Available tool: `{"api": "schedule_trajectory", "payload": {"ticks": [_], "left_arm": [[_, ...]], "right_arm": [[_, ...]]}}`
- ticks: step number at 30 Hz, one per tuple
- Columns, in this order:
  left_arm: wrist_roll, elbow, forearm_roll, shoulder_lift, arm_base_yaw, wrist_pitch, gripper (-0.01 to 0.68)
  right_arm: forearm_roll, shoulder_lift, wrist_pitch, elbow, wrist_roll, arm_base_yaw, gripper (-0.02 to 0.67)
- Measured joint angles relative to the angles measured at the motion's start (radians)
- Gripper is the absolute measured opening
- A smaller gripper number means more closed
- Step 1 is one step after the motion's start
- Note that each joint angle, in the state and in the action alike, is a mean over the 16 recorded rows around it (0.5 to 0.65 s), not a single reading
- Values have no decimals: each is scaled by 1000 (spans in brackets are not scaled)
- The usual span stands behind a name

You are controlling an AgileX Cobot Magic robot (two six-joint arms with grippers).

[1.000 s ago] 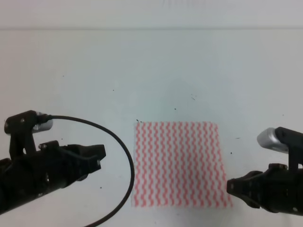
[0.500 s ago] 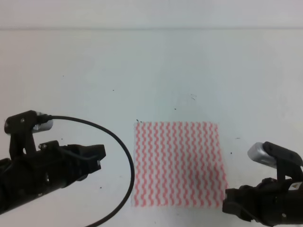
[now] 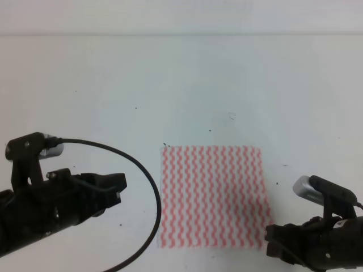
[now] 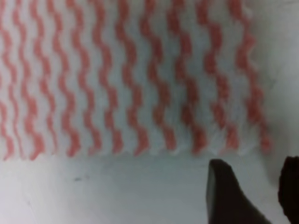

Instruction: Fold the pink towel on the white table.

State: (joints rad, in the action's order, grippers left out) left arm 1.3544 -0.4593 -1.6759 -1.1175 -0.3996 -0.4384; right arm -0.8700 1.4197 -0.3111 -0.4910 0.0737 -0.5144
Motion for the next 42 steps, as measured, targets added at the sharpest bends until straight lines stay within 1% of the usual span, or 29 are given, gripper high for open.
{"api": "schedule_trajectory", "payload": {"ticks": [15,25,31,42], "left_arm": [[0,0,0,-26,0,-10,-6],[1,0,2,-40,0,-16,-7],[1,0,2,-39,0,-38,-6],[33,0,25,-37,0,-60,-6]], "right_arm": [[-32,90,49,-14,1,0,242],[-45,131,38,-48,19,0,233],[-26,149,8,-61,29,0,188],[9,151,-20,-61,32,0,28]]}}
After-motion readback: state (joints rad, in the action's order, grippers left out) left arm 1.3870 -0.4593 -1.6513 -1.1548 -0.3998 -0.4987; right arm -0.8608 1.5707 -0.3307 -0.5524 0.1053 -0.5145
